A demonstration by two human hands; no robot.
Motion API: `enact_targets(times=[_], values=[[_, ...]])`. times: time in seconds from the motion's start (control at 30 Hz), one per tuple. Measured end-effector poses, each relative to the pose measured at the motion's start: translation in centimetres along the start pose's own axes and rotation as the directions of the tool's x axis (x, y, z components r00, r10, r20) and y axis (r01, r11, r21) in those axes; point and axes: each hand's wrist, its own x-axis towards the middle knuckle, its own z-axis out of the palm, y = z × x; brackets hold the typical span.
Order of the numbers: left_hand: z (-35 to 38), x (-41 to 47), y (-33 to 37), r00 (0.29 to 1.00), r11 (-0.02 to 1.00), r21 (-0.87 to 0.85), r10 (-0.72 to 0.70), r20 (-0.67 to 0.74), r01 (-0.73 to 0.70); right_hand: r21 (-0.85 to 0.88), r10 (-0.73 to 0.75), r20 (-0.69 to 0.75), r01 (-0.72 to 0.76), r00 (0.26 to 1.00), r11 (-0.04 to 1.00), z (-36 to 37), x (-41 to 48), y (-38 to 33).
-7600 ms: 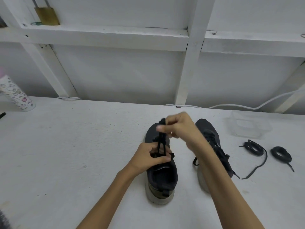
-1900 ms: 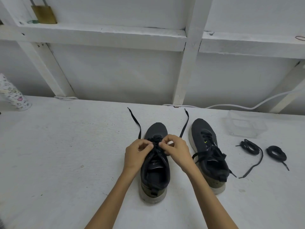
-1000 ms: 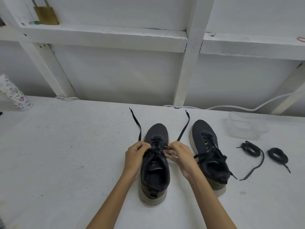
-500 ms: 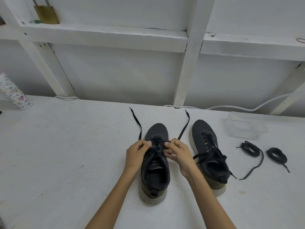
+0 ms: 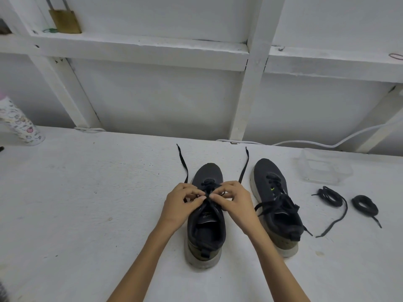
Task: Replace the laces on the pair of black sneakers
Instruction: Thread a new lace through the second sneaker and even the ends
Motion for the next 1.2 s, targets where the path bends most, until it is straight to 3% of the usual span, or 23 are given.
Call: enact_targets(times=[0.1, 0.23, 0.43, 0.57, 0.7, 0.8, 0.87, 0.93, 1.0, 1.1, 1.2], values=[[0.3, 0.1, 0.1, 1.000, 0.998, 0.056, 0.011, -0.024, -0.009, -0.015, -0.004, 0.027, 0.004, 1.000, 1.000, 0.1, 0.0, 0.1], [1.2, -0.2, -0.4, 0.997, 0.990, 0.144, 0.012, -0.080, 0.000, 0.120, 0.070, 0.008, -0.071, 0.998, 0.990, 0.4, -0.3, 0.1], [1.4, -1.3, -1.0, 0.990, 0.991, -0.075, -0.117, -0.083, 0.111, 0.407, 0.221, 0.011, -0.206, 0.975, 0.890, 0.8, -1.2, 0.3], [0.9, -0.6, -0.2, 0.983, 0.977, -0.109, -0.185, -0.007, 0.183, 0.312, 0.179, 0.007, -0.172, 0.984, 0.935, 0.6, -0.8, -0.3], [0.9, 0.3, 0.1, 0.994, 0.991, 0.091, -0.104, 0.021, 0.102, 0.164, 0.055, 0.025, -0.059, 0.998, 0.985, 0.6, -0.4, -0.5], [0.9, 0.0, -0.3, 0.988, 0.982, -0.124, -0.146, -0.054, 0.139, 0.367, 0.168, 0.036, -0.169, 0.985, 0.915, 0.3, -0.3, 0.1], [1.1, -0.7, -0.9, 0.960, 0.903, -0.369, -0.268, -0.082, 0.220, 0.537, 0.269, 0.089, -0.274, 0.959, 0.798, -0.1, -0.6, 0.3], [1.4, -1.5, -1.4, 0.940, 0.854, -0.455, -0.328, -0.094, 0.252, 0.632, 0.334, 0.139, -0.343, 0.932, 0.695, -0.1, -1.0, 0.5], [1.6, -1.6, -1.4, 0.942, 0.877, -0.411, -0.317, -0.108, 0.248, 0.629, 0.347, 0.135, -0.351, 0.928, 0.694, -0.1, -1.1, 0.7], [1.2, -1.0, -0.8, 0.959, 0.923, -0.309, -0.269, -0.094, 0.229, 0.527, 0.311, 0.106, -0.319, 0.944, 0.787, -0.1, -0.8, 0.3], [1.0, -0.2, -0.2, 0.979, 0.977, -0.096, -0.196, -0.045, 0.191, 0.439, 0.253, 0.104, -0.273, 0.962, 0.856, 0.0, -0.6, -0.4]])
